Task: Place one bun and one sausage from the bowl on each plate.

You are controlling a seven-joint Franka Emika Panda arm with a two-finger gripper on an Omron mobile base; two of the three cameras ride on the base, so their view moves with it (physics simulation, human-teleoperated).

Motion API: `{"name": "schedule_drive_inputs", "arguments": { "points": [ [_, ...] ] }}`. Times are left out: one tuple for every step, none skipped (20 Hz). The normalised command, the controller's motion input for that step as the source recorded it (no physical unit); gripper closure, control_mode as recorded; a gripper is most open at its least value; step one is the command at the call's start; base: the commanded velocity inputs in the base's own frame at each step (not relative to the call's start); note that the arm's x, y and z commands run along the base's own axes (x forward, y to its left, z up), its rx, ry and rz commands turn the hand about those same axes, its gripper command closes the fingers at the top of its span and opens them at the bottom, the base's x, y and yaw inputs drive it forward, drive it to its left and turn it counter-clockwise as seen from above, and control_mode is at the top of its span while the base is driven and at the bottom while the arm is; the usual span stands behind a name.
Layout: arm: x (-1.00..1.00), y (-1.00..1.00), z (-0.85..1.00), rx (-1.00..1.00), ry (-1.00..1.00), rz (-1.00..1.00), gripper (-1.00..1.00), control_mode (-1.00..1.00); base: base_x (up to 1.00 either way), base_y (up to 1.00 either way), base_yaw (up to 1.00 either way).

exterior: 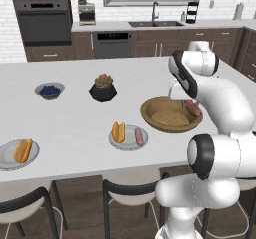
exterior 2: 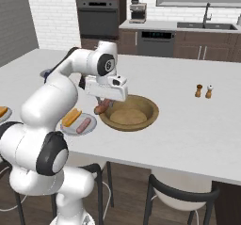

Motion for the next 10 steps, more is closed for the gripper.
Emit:
{"name": "schedule_drive_inputs", "arguments": {
  "points": [
    [-0.36,0.71,0.00,0.00,-0.03,0.00,1.00,-1.00,0.00,0.00,0.00],
    [-0.29,0.63,0.00,0.00,-0.02,0.00,1.00,-1.00,0.00,0.00,0.00],
    [-0.20,0.64,0.00,0.00,-0.01,0.00,1.00,-1.00,0.00,0.00,0.00],
    [-0.14,0.52,0.00,0.00,0.00,0.00,1.00,-1.00,0.00,0.00,0.00],
    [-0.01,0.61,0.00,0.00,-0.01,0.00,1.00,-1.00,0.00,0.00,0.00],
    [0.00,0.38,0.00,0.00,0.00,0.00,1.00,-1.00,0.00,0.00,0.00],
    [0.00,0.11,0.00,0.02,-0.01,0.00,1.00,-1.00,0.00,0.00,0.00],
    [0.00,0.00,0.04,0.04,0.00,0.00,1.00,-1.00,0.00,0.00,0.00],
    [0.00,0.00,0.01,0.02,0.00,0.00,1.00,-1.00,0.00,0.00,0.00],
    [0.00,0.00,0.01,0.01,0.00,0.00,1.00,-1.00,0.00,0.00,0.00]
  ]
}}
